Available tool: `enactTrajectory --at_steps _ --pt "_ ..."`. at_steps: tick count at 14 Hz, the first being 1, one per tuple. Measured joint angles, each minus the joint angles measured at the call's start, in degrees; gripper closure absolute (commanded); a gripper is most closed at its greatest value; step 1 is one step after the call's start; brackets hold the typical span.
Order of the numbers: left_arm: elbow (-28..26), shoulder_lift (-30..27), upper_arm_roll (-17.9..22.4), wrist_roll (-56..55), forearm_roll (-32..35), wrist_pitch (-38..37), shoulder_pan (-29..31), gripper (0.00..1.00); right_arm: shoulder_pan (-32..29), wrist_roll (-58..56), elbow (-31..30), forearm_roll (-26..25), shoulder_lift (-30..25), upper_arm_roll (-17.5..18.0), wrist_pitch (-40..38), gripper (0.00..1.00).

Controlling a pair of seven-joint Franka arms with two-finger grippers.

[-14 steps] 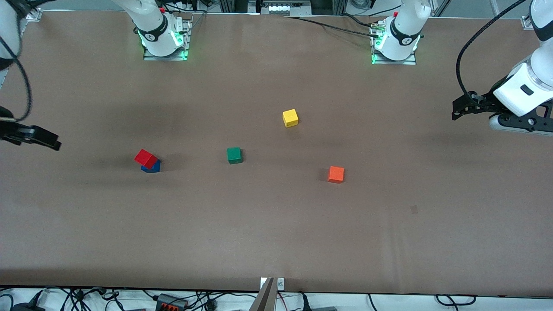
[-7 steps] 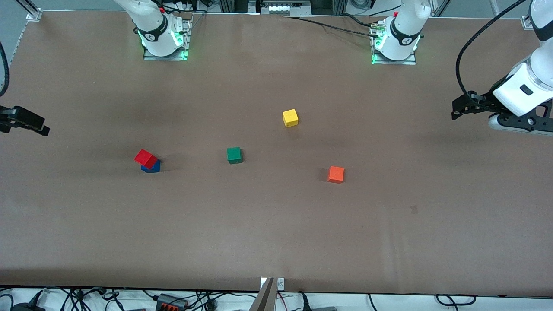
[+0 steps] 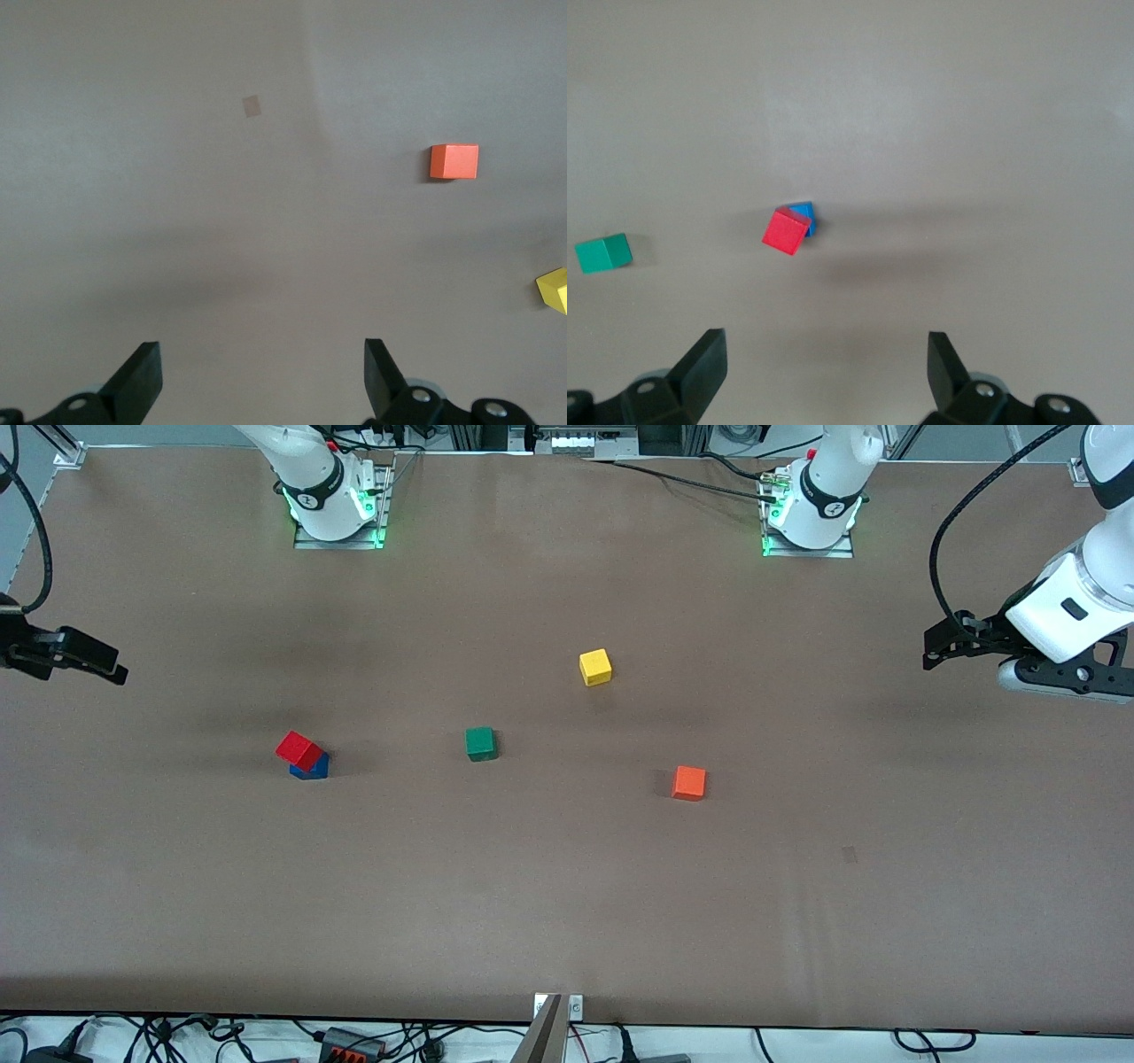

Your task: Pass red block to right arm, stack on blue

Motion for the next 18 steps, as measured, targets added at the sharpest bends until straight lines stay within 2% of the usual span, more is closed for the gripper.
enactTrajectory --at_steps 5,18 --pt "0.00 0.00 -0.05 0.00 0.00 -0.01 -0.13 0.00 0.00 -0.42 -3.23 -1.26 -2.38 0.04 0.62 0.00" --pt "0.01 0.00 -0.26 0.00 0.00 -0.17 -0.15 0.00 0.00 -0.55 -3.62 -1.44 -2.40 0.11 1.07 0.00"
